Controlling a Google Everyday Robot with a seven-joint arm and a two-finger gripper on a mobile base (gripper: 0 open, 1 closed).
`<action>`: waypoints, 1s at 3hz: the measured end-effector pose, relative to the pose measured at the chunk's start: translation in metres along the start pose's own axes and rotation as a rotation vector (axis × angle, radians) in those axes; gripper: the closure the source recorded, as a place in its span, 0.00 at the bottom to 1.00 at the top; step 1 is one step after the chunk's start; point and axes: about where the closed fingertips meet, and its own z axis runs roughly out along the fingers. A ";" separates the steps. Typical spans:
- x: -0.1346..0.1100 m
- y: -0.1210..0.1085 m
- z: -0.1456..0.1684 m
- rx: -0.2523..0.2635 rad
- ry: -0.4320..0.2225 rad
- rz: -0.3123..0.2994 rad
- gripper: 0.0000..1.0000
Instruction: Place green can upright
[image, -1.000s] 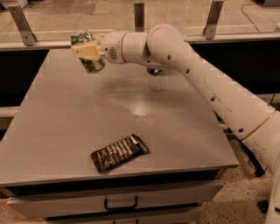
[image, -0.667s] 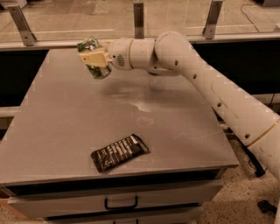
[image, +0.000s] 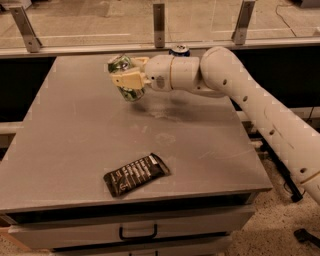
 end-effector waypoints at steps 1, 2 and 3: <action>0.016 0.007 -0.016 -0.026 -0.042 0.014 1.00; 0.029 0.015 -0.033 -0.049 -0.056 0.017 0.81; 0.035 0.021 -0.045 -0.049 -0.054 0.022 0.59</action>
Offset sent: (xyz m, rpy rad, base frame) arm -0.0383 -0.0551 -0.0383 0.0769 0.0076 0.0639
